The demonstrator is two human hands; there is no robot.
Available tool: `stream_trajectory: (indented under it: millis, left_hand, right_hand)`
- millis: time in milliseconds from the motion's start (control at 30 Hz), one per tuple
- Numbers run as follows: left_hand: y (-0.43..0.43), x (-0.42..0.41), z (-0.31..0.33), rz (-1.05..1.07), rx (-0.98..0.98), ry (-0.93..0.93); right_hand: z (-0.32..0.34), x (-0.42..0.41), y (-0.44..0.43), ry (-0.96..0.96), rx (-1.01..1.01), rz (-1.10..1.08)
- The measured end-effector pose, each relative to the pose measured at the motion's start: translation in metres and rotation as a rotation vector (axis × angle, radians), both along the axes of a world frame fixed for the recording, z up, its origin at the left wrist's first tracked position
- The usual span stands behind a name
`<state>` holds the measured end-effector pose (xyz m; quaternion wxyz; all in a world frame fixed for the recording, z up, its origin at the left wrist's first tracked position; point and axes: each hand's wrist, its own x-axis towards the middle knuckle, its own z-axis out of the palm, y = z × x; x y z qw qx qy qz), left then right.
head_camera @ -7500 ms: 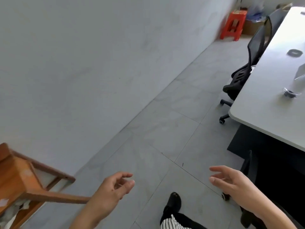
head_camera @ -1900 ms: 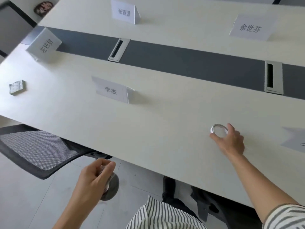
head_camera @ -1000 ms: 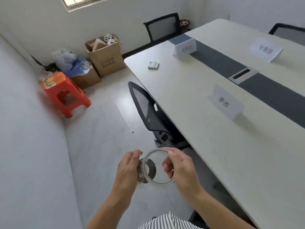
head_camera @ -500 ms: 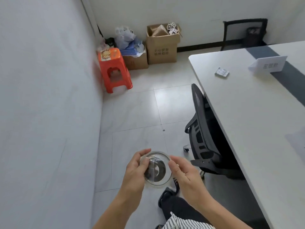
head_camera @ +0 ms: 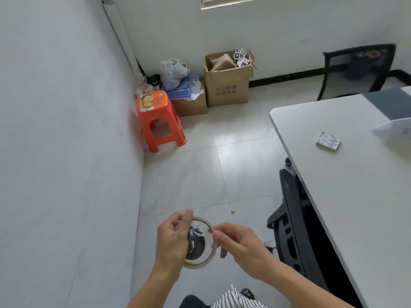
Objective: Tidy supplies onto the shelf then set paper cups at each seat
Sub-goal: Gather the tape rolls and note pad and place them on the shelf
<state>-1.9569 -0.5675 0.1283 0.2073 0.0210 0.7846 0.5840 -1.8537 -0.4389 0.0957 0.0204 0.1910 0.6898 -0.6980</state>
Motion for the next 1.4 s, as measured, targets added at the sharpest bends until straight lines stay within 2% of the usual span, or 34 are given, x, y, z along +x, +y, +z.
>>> stream_trajectory:
  millis: [367,600,800,900,1000,1133,1200,1333,1400]
  left_hand:
    - [0.119,-0.19,-0.037,-0.221,-0.058,0.05]
    - [0.225,-0.3,-0.024,-0.484,-0.072,0.048]
    - [0.315,-0.329,-0.023,-0.632,-0.077,0.032]
    - [0.364,-0.337,-0.028,-0.679,-0.124,0.026]
    - [0.403,-0.341,-0.03,-0.681,-0.153,0.027]
    - [0.453,-0.351,-0.027,-0.731,-0.211,0.047]
    - [0.471,-0.353,-0.028,-0.722,-0.213,0.048]
    - [0.492,-0.357,-0.031,-0.739,-0.242,0.023]
    - [0.501,-0.359,-0.032,-0.775,-0.248,0.006]
  right_hand:
    - [-0.054,-0.102,0.188,-0.439,0.423,-0.268]
    - [-0.044,-0.151,0.299,-0.633,0.502,-0.651]
    - [-0.062,-0.14,0.366,-0.767,0.498,-0.923]
    - [-0.087,-0.123,0.416,-0.919,0.629,-0.865]
    - [-0.111,-0.113,0.464,-1.03,0.756,-0.59]
    - [-0.141,-0.1,0.51,-1.059,0.743,-0.419]
    - [-0.144,-0.096,0.527,-1.06,0.706,-0.395]
    - [-0.148,-0.098,0.538,-1.099,0.807,-0.459]
    - [-0.149,-0.1,0.539,-1.148,0.793,-0.504]
